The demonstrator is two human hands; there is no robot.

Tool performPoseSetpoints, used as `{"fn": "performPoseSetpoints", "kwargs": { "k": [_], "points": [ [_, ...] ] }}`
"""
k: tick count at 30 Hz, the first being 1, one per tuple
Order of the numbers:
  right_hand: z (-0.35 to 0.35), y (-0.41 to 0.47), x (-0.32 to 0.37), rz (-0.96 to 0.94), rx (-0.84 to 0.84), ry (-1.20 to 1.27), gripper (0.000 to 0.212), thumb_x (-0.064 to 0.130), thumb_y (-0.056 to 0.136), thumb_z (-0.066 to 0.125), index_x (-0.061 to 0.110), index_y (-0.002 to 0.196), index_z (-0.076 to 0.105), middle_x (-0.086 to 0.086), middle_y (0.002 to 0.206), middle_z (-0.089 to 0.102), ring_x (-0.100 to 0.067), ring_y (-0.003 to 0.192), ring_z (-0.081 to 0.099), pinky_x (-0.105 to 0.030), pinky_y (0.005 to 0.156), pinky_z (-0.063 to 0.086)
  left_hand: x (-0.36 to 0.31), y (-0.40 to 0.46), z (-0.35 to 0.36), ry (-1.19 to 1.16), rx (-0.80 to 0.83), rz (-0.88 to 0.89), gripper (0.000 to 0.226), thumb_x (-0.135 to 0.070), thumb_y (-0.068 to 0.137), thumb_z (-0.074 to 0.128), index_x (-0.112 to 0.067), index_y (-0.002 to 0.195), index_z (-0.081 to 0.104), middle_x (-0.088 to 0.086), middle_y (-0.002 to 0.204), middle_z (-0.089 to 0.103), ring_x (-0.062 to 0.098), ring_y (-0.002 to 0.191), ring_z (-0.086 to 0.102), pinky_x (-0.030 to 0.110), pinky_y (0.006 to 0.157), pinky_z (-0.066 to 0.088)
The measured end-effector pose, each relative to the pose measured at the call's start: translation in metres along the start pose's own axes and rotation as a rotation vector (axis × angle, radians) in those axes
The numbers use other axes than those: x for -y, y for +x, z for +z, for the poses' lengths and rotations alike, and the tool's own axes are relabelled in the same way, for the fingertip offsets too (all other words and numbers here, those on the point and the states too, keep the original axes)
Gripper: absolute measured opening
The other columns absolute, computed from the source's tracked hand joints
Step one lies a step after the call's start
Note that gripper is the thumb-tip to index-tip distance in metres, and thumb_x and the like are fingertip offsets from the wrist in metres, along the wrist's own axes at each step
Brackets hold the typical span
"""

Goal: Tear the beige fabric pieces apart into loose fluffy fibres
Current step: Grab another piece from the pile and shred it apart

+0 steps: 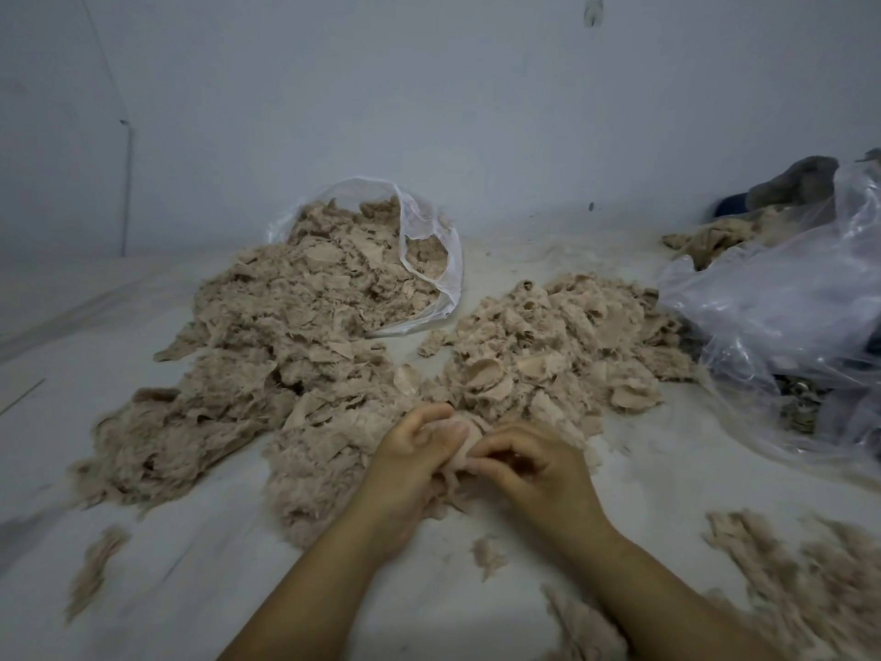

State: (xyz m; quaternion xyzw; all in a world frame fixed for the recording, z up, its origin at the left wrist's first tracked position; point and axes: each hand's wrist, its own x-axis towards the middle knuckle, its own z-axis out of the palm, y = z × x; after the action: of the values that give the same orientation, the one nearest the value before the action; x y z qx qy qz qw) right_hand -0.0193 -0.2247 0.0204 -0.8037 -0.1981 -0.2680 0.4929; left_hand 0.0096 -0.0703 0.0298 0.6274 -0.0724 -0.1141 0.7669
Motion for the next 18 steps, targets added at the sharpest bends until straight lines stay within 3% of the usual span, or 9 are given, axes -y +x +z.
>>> {"fn": "performPoseSetpoints", "kwargs": {
  "k": [2, 4, 6, 7, 9, 11, 14, 18],
  "points": [
    [-0.002, 0.002, 0.001, 0.122, -0.070, 0.118, 0.003, 0.021, 0.080, 0.073, 0.023, 0.079, 0.072, 0.008, 0.078, 0.067, -0.008, 0.073, 0.061, -0.021, 0.068, 0.049, 0.000, 0.002, -0.003, -0.006, -0.054, 0.008, 0.017, -0.020, 0.084, 0.065, -0.023, 0.101, 0.064, 0.004, 0.084, 0.071, 0.021, 0.059, 0.062, 0.026, 0.054, 0.045],
    [-0.005, 0.004, 0.002, 0.386, -0.118, 0.304, 0.022, 0.042, 0.073, 0.071, 0.027, 0.089, 0.067, 0.006, 0.085, 0.067, -0.010, 0.076, 0.063, -0.027, 0.069, 0.051, -0.001, 0.002, -0.003, -0.014, -0.028, 0.010, 0.015, -0.016, 0.085, 0.063, -0.019, 0.100, 0.064, 0.006, 0.083, 0.071, 0.022, 0.059, 0.062, 0.026, 0.054, 0.047],
    [-0.006, 0.005, 0.000, 0.619, 0.002, 0.527, 0.048, 0.050, 0.067, 0.071, 0.021, 0.104, 0.063, -0.006, 0.097, 0.067, -0.020, 0.080, 0.068, -0.036, 0.069, 0.055, 0.000, 0.000, 0.000, -0.011, 0.037, 0.035, 0.022, -0.019, 0.079, 0.067, -0.014, 0.101, 0.064, 0.010, 0.086, 0.070, 0.027, 0.067, 0.060, 0.031, 0.061, 0.047],
    [-0.006, 0.004, 0.000, 0.680, 0.066, 0.617, 0.050, 0.046, 0.067, 0.073, 0.017, 0.106, 0.063, -0.011, 0.097, 0.067, -0.024, 0.078, 0.068, -0.036, 0.067, 0.056, 0.001, -0.001, 0.001, 0.002, 0.063, 0.048, 0.025, -0.021, 0.076, 0.068, -0.013, 0.099, 0.065, 0.011, 0.088, 0.070, 0.028, 0.072, 0.060, 0.032, 0.064, 0.048],
    [-0.003, 0.003, 0.000, 0.678, 0.112, 0.696, 0.032, 0.033, 0.072, 0.075, 0.012, 0.095, 0.068, -0.012, 0.084, 0.069, -0.021, 0.066, 0.067, -0.027, 0.054, 0.053, 0.002, -0.003, 0.005, 0.041, 0.095, 0.076, 0.018, -0.023, 0.075, 0.068, -0.016, 0.092, 0.067, 0.010, 0.084, 0.070, 0.024, 0.069, 0.063, 0.028, 0.057, 0.050],
    [-0.002, 0.003, 0.001, 0.666, 0.071, 0.676, 0.007, 0.022, 0.080, 0.070, 0.016, 0.077, 0.071, -0.009, 0.070, 0.067, -0.014, 0.053, 0.061, -0.022, 0.045, 0.047, 0.001, -0.005, 0.006, 0.091, 0.069, 0.076, 0.004, -0.026, 0.080, 0.066, -0.023, 0.081, 0.069, 0.004, 0.068, 0.066, 0.014, 0.050, 0.056, 0.021, 0.042, 0.043],
    [-0.002, 0.005, -0.001, 0.685, 0.040, 0.699, 0.015, 0.025, 0.080, 0.067, 0.018, 0.067, 0.069, -0.004, 0.061, 0.062, -0.011, 0.047, 0.056, -0.021, 0.041, 0.044, 0.001, -0.004, 0.004, 0.147, 0.008, 0.082, 0.015, -0.033, 0.083, 0.064, -0.029, 0.069, 0.068, -0.001, 0.055, 0.058, 0.009, 0.037, 0.044, 0.019, 0.037, 0.034],
    [-0.002, 0.003, 0.002, 0.631, 0.106, 0.672, 0.026, 0.035, 0.068, 0.074, 0.014, 0.078, 0.065, -0.003, 0.062, 0.061, -0.011, 0.051, 0.056, -0.021, 0.043, 0.045, 0.000, -0.007, 0.008, 0.141, 0.024, 0.132, 0.021, -0.046, 0.069, 0.067, -0.025, 0.068, 0.065, 0.001, 0.055, 0.054, 0.008, 0.038, 0.042, 0.017, 0.036, 0.032]
  ]
}}
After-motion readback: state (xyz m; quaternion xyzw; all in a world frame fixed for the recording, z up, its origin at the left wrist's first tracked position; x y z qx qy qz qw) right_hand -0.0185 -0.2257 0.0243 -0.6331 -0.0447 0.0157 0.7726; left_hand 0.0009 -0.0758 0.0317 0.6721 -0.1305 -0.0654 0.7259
